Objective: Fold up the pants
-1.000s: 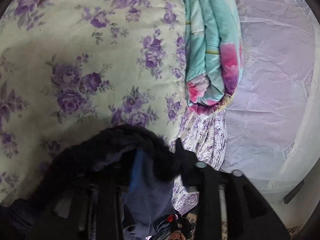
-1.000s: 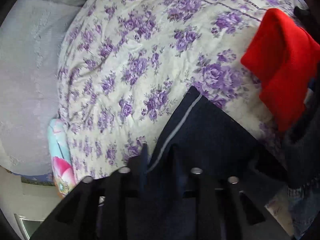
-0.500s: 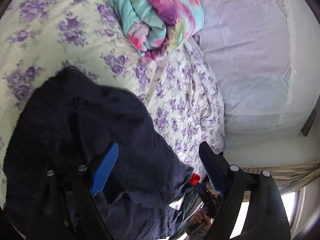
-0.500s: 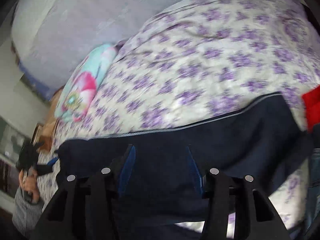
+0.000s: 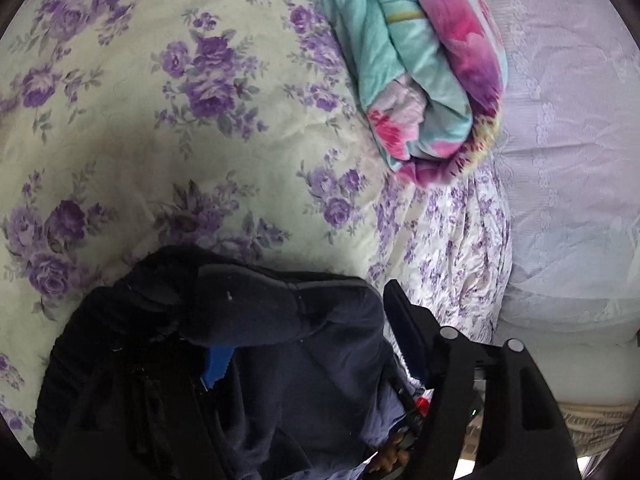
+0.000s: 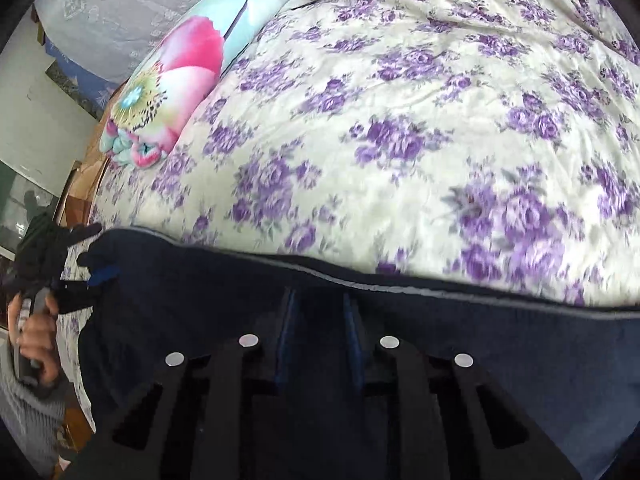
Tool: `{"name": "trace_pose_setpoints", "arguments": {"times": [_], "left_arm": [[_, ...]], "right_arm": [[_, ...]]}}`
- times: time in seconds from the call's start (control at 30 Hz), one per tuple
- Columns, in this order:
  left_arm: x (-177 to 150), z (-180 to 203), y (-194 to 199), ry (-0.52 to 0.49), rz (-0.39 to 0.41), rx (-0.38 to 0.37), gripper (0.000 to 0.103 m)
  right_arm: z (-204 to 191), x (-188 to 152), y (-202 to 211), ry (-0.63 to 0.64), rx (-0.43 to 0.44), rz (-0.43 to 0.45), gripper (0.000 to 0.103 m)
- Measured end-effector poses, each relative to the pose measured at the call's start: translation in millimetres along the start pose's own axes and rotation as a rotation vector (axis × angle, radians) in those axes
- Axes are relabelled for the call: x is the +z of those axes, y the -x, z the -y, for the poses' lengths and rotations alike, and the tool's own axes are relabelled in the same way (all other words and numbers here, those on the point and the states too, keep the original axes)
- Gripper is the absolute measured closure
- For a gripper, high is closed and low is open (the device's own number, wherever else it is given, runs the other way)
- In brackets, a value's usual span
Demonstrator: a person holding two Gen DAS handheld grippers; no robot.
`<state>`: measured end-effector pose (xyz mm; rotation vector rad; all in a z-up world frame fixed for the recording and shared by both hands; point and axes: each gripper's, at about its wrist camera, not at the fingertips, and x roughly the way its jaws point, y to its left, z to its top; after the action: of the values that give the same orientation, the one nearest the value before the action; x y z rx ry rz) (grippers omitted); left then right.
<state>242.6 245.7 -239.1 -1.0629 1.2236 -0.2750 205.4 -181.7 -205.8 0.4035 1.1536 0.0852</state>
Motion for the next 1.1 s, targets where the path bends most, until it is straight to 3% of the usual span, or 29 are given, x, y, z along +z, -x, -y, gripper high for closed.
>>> {"name": "trace_pose_setpoints", "arguments": {"times": [0.1, 0.17, 0.23, 0.37, 0.5, 0.63, 0.8, 0.87, 0.93, 1.03, 1.1], "left_arm": [[-23.2, -1.3, 21.1, -0.041, -0.043, -0.038, 0.029], [-45.0, -6.7, 43.3, -0.073, -0.062, -0.071, 0.029], [-73.2, -20.1, 71.8, -0.109, -0.073, -0.079, 0.028], [-130.0, -63.6, 116.5, -0.093, -0.082, -0.082, 0.028], [-169.4, -113.1, 130.4, -0.004, -0.1, -0.065, 0.028], [-173.4, -148.6, 118.0, 0.086, -0.059, -0.076, 0.029], [-158.2, -150.1, 104.6, 0.073, 0.024, -0.139, 0.03], [-157.7, -147.3, 105.1, 0.061, 0.047, -0.079, 0.048], [-161.4, -155.8, 115.2, 0.082, 0.05, -0.04, 0.086], [-168.4, -175.3, 139.2, 0.156, 0.067, -0.082, 0.092], [-173.4, -177.4, 158.5, 0.159, 0.099, -0.066, 0.092]], "right_arm": [[-0.3, 3.2, 19.2, -0.011, 0.019, 0.036, 0.076], [-4.3, -12.7, 52.9, 0.019, 0.041, 0.082, 0.075], [-10.6, -43.8, 88.0, 0.065, 0.072, 0.109, 0.067], [-17.3, -122.6, 123.7, 0.117, 0.05, 0.09, 0.065], [-5.7, -185.8, 130.2, 0.008, 0.039, 0.052, 0.064], [-1.1, -225.6, 139.8, -0.077, 0.051, 0.029, 0.064], [-2.4, -248.0, 154.1, -0.115, 0.02, 0.07, 0.064], [-0.9, -260.2, 161.4, -0.121, -0.011, 0.073, 0.064], [2.9, -276.7, 170.1, -0.139, -0.034, 0.076, 0.064], [9.9, -307.1, 181.5, -0.127, -0.075, 0.033, 0.064], [14.0, -323.3, 186.5, -0.151, -0.086, 0.015, 0.064]]}}
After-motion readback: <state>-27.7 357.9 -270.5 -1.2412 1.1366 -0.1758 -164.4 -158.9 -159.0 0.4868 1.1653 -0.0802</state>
